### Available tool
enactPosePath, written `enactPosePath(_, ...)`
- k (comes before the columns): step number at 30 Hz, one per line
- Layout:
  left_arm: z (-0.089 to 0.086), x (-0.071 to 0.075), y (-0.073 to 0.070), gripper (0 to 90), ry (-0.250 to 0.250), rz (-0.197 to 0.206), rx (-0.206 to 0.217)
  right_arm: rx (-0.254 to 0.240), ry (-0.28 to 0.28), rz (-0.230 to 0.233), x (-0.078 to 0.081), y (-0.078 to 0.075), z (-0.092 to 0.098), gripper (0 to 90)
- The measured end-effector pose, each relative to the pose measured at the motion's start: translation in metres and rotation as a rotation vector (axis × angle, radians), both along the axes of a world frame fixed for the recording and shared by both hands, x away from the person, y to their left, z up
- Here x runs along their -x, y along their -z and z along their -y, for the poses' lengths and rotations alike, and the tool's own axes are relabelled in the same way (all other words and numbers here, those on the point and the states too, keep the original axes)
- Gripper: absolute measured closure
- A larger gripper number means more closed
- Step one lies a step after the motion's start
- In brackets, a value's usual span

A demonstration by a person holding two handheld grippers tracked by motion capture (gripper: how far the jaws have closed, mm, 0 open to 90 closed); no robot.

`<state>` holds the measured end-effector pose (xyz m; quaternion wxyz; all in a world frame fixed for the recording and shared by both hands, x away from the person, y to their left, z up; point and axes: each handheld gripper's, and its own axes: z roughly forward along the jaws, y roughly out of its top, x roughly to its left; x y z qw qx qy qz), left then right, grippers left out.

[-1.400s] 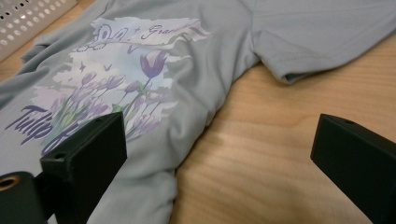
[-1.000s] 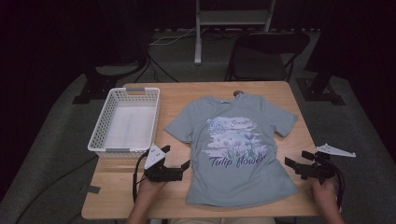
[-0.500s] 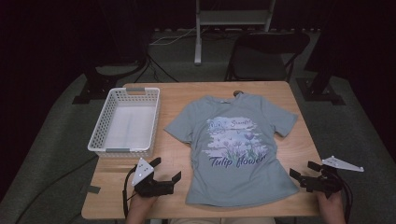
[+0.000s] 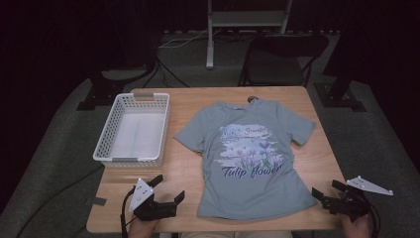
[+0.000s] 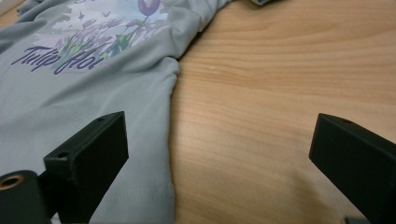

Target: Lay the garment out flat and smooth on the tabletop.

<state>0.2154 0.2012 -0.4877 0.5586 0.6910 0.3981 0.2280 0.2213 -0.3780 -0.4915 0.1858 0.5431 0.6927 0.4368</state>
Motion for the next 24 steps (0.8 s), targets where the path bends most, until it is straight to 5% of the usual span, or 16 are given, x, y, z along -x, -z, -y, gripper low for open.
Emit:
enactPosePath(12, 0.000, 0.005, 0.000, 3.8, -0.035, 0.028, -0.020, 0.133, 0.076, 0.019, 0.002, 0.007, -0.010, 4.1)
enactPosePath(24, 0.002, 0.005, 0.000, 4.1, -0.038, 0.027, -0.036, 0.097, 0.082, 0.021, 0.001, 0.005, -0.008, 4.1)
